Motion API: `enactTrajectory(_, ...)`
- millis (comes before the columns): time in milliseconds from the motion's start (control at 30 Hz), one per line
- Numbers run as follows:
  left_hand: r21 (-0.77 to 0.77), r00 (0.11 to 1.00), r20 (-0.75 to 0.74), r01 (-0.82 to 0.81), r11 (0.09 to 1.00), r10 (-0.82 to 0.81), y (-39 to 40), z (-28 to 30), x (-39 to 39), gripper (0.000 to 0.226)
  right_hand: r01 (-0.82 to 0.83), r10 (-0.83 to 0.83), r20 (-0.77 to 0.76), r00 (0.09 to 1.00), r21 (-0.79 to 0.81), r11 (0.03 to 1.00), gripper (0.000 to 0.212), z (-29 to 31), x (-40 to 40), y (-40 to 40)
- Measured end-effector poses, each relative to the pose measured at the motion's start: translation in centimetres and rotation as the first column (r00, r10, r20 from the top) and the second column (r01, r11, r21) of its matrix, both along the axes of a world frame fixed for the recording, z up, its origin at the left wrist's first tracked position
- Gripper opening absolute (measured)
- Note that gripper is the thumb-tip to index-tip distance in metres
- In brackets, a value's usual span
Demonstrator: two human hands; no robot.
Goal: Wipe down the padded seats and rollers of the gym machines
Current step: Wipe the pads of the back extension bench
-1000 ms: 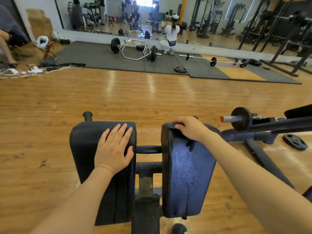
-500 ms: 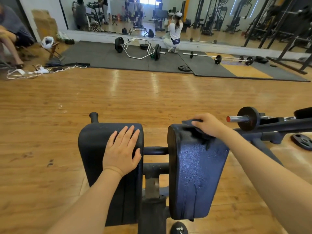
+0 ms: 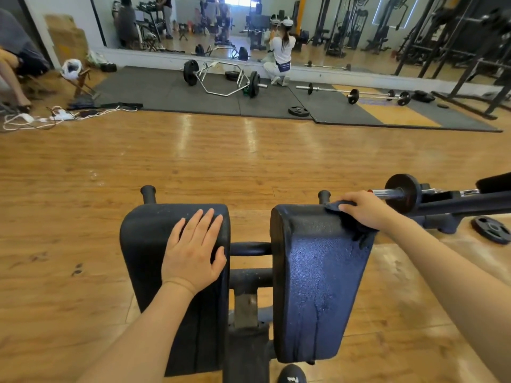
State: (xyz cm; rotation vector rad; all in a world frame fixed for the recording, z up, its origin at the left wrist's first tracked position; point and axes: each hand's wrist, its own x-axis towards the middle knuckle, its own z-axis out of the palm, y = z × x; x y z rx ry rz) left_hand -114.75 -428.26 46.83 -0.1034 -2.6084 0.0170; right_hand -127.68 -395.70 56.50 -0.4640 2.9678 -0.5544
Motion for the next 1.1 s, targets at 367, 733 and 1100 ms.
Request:
enactTrajectory(367,-0.016,1.0,0.0,-0.013,1.0,0.013,0.0,0.0,0.0,0.058,-0.135,0.133,0.09,0.987,0.012,0.991,0.023,-1.7,-2.8,-6.0)
enactTrajectory(733,-0.025,0.999,-0.032,-0.021,0.999,0.021,0.1,-0.1,0.0,0.057,-0.108,0.111,0.084,0.99,-0.039,0.993,0.02,-0.4,-3.3,-4.7)
enactTrajectory(1100,-0.023,1.0,-0.024,-0.018,1.0,0.018,0.2,0.0,0.1,0.057,0.132,-0.123,0.135,0.983,-0.065,0.989,0.022,-1.0,-3.4,-0.3)
